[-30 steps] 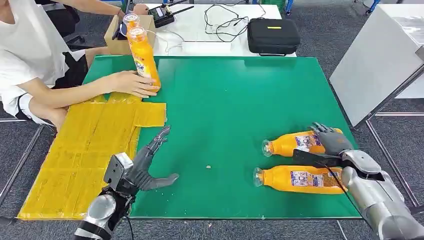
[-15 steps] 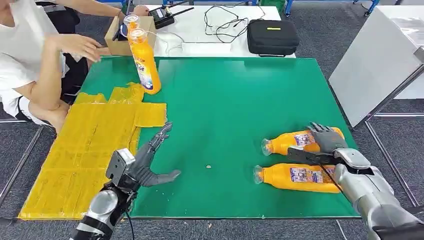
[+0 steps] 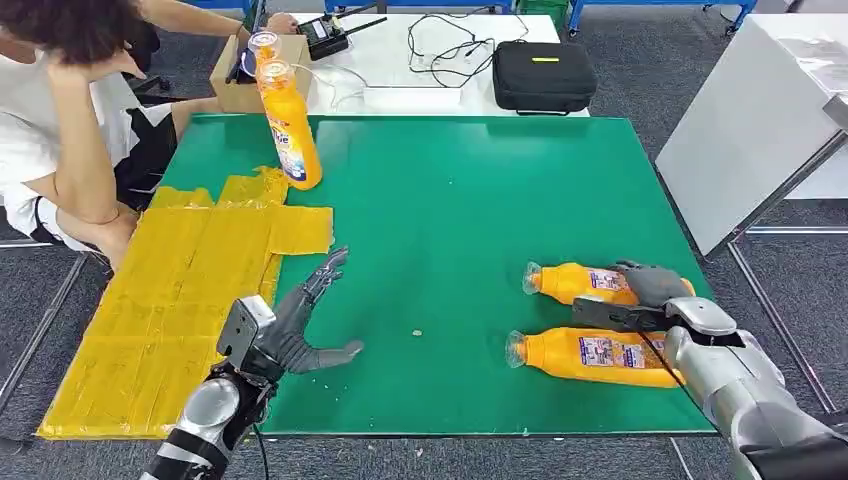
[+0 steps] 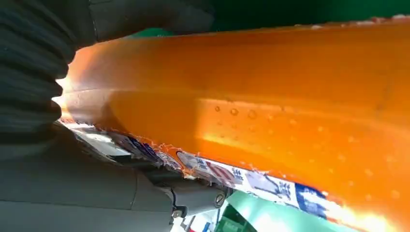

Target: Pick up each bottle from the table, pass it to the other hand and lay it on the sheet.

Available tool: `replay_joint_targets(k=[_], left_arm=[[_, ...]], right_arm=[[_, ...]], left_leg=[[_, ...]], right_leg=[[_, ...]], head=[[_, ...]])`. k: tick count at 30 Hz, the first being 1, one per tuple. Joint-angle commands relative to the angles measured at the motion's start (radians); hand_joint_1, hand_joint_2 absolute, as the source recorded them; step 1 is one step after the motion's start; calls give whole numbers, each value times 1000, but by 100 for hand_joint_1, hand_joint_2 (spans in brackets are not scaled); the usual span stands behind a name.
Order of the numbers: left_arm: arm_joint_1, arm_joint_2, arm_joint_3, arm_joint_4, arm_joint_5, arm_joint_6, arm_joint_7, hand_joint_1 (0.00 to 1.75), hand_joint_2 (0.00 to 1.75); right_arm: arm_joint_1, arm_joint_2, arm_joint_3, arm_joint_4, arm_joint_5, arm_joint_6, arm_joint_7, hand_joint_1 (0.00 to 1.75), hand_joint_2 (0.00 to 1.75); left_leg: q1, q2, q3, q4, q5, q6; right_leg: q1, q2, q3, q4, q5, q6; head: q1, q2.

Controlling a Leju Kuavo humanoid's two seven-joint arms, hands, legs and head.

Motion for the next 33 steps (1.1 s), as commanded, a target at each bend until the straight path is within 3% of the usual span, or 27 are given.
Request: replay_joint_targets(k=[1, 3, 7, 8, 9, 10, 22, 24, 29, 33], left_arm=[[-49, 12, -33, 61, -8, -1, 1, 0, 175], [-46, 12, -33, 52, -10, -1, 2, 0, 175], [-9, 18, -23, -2, -23, 6, 17, 0, 175], [-1, 19, -20, -14, -24, 6, 19, 0, 175], [12, 19, -13, -32, -32, 10, 26, 0, 175], [20, 20, -10, -44, -35, 11, 28, 0, 175], [18, 19, -11, -43, -35, 11, 28, 0, 175], [21, 15, -7, -43, -45, 15, 35, 0, 175], [19, 13, -8, -50, -57, 20, 43, 0, 175], [23, 17, -13, -58, -62, 23, 45, 0, 175]], right_arm=[[-7, 34, 73, 60, 20, 32, -22, 166, 175], [-13, 39, 90, 34, 35, 2, -24, 171, 175], [47, 74, 18, -99, -11, -232, -16, 175, 175], [57, 77, 15, -123, -8, -225, -9, 175, 175], [101, 89, -34, -223, -13, -321, 7, 175, 175], [126, 96, -49, -289, -1, -320, 29, 175, 175], [128, 90, -52, -291, -2, -321, 26, 175, 175], [168, 119, -96, -370, 52, -436, 52, 175, 175], [286, 193, -164, -646, 119, -491, 98, 175, 175], [351, 249, -207, -805, 32, -537, 61, 175, 175]], left_leg=[[0, 2, 3, -1, -1, -1], [0, 3, 2, -1, 0, -1], [1, 4, 3, -1, -1, -1], [1, 5, 2, -1, -1, -1], [1, 7, 3, -1, -2, -2], [0, 8, 3, -1, -2, -2], [0, 4, -4, 1, -2, -1], [0, 2, -6, 0, -1, -1], [0, 5, -5, 0, -3, -2], [0, 2, -7, 0, -1, -2]], right_leg=[[1, 0, 3, -1, -1, 0], [1, 0, 3, -1, 0, 0], [1, 2, 3, -1, 0, -1], [1, 3, 3, -1, 0, -1], [1, 4, 3, -1, 0, -1], [1, 4, 2, -1, 0, -1], [0, 2, -3, 1, -2, 0], [0, 1, -4, 1, -1, 0], [1, 4, -4, 1, -2, -1], [1, 1, -6, 1, -1, 0]], head=[[0, 0], [0, 0], [0, 0], [0, 0], [-1, 0], [0, 0], [0, 0], [0, 0], [0, 0], [0, 0]])
